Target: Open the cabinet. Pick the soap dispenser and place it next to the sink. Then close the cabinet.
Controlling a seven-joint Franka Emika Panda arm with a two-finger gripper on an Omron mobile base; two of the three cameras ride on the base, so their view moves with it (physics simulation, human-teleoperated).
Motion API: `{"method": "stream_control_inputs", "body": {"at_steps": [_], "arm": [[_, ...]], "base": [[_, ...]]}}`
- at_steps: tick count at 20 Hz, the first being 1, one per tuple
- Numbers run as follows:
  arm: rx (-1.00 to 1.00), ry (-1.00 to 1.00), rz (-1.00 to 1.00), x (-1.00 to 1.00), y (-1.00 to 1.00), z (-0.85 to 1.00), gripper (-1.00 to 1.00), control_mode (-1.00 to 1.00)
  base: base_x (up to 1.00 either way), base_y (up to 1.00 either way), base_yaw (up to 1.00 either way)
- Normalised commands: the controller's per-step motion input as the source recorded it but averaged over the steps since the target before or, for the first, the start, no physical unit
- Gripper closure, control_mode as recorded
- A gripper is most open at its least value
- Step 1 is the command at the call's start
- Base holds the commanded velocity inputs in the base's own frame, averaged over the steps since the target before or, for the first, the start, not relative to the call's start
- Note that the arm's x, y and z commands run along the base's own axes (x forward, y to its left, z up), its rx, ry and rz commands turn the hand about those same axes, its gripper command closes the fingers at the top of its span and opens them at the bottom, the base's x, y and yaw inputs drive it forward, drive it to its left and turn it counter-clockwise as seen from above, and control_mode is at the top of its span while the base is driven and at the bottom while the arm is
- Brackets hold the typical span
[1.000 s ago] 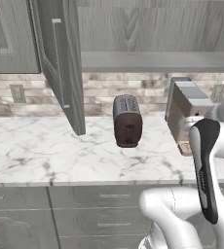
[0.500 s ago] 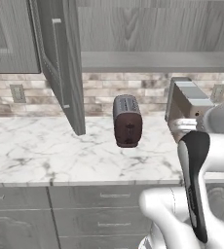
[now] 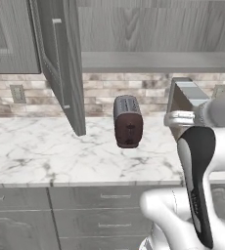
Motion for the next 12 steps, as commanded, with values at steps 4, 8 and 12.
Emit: {"method": "stream_control_inputs", "body": {"at_steps": [4, 8, 12], "arm": [[0.10, 0.00, 0.03, -0.42, 0.33, 0.24, -1.00, -1.00], [0.12, 0.00, 0.05, -0.43, 0.34, 0.15, -1.00, -1.00], [0.13, -0.02, 0.07, -0.43, 0.33, 0.12, -1.00, -1.00]], "base": [[0.00, 0.00, 0.00], [0.00, 0.00, 0.00], [0.00, 0.00, 0.00]]}}
